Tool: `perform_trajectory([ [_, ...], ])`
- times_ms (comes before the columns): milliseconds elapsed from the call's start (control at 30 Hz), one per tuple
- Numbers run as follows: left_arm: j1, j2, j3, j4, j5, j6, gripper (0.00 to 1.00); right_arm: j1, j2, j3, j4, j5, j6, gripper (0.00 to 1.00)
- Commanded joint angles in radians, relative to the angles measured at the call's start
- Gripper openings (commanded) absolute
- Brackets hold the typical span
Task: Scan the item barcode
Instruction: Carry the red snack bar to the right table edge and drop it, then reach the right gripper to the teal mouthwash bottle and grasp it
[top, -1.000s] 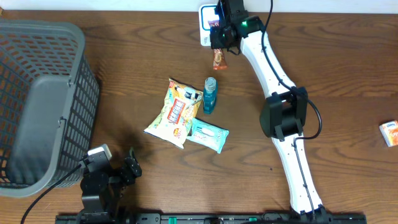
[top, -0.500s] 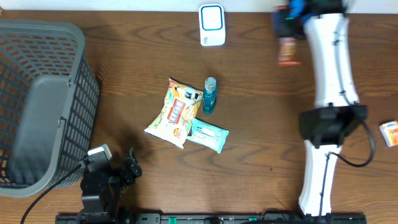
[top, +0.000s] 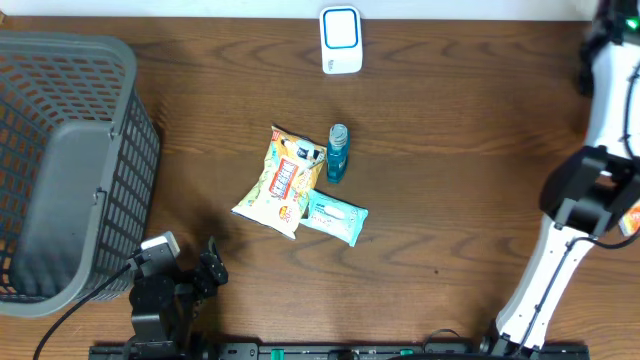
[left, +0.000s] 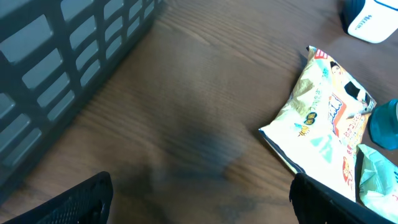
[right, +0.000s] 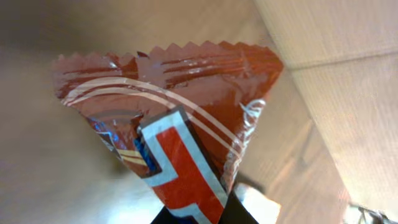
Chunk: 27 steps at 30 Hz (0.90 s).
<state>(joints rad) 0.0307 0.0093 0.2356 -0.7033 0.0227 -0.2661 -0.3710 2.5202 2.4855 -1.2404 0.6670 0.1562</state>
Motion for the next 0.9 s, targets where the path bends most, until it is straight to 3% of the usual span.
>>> perform_trajectory([
  [0, 0.0, -0.005, -0.004, 0.0, -0.008, -0.005, 0.91, -0.063, 0.011, -0.08, 0.014, 0.036, 0.027, 0.08],
  [67, 0.0, -0.005, -0.004, 0.0, -0.008, -0.005, 0.91, -0.09, 0.011, -0.106, 0.01, 0.005, 0.027, 0.14],
  [200, 0.0, -0.005, -0.004, 0.0, -0.008, -0.005, 0.91, -0.107, 0.003, -0.083, -0.034, -0.039, 0.031, 0.57],
  [267, 0.0, -0.005, -0.004, 0.0, -0.009, -0.005, 0.91, -0.098, -0.012, -0.048, -0.06, -0.079, 0.048, 0.65],
  [400, 0.0, -0.005, -0.004, 0.0, -0.009, -0.005, 0.91, -0.063, -0.071, 0.034, -0.11, -0.258, 0.127, 0.65],
  [467, 0.0, -0.005, -0.004, 0.0, -0.009, -0.005, 0.91, -0.033, -0.113, 0.065, -0.132, -0.37, 0.131, 0.76],
  [533, 0.0, -0.005, -0.004, 0.0, -0.009, -0.005, 0.91, 0.007, -0.163, 0.073, -0.16, -0.488, 0.132, 0.99],
  [867, 0.0, -0.005, -0.004, 0.0, -0.009, -0.005, 0.91, 0.264, -0.258, 0.069, -0.304, -1.254, 0.182, 0.99],
])
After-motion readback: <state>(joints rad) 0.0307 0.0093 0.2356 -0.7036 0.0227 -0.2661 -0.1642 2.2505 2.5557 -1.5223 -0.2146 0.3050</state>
